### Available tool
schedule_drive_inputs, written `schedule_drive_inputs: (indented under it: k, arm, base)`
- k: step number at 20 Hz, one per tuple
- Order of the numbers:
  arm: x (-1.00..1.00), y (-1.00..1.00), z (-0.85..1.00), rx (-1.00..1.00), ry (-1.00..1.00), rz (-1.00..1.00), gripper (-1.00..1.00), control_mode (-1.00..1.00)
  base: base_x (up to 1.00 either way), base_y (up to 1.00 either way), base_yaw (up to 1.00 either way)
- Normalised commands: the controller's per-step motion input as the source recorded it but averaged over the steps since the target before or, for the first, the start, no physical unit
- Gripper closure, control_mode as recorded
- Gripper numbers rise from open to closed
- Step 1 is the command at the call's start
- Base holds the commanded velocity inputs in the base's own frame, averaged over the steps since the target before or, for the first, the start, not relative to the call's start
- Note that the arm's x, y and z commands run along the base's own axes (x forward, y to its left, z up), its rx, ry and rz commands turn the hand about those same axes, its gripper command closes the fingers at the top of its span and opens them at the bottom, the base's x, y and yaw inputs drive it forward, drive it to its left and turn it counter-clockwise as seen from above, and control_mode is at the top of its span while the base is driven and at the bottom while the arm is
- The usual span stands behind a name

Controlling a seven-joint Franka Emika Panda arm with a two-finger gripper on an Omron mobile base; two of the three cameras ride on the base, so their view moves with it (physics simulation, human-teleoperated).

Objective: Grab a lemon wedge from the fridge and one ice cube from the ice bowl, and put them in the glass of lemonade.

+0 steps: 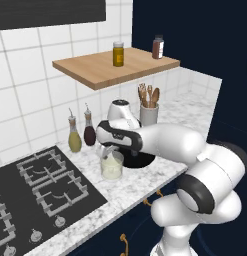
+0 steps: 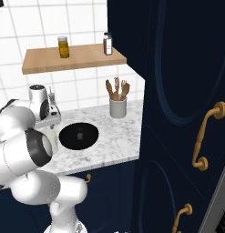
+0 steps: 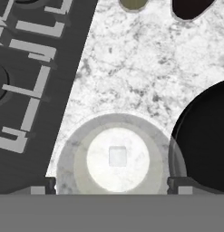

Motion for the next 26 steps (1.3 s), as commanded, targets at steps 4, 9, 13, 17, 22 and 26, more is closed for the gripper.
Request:
schedule_drive_inputs:
  k: [4,9,13,17,22,26]
  arm:
    - [-0.11,-0.01,0.36,0.0,0.0,0.0,-1.0,-1.0]
    - [-0.12,0.0,0.37,0.0,0.0,0.0,-1.0,-1.0]
    - [-0.24,-0.26,0.06,0.02,-0.02,0.0,-1.0,-1.0]
    - [-0.28,-0.22,0.0,0.09,-0.13,0.0,-1.0,-1.0]
    - [-0.21,-0.1,0.0,0.07,-0.14,0.0,-1.0,-1.0]
    - [-0.32,-0.22,0.0,0.08,-0.12,-0.02,-1.0,-1.0]
  base:
    - [0.0,0.0,0.0]
    - [0.0,0.0,0.0]
    - [0.0,0.0,0.0]
    - [0.0,0.0,0.0]
    - [0.0,0.0,0.0]
    - [0.0,0.0,0.0]
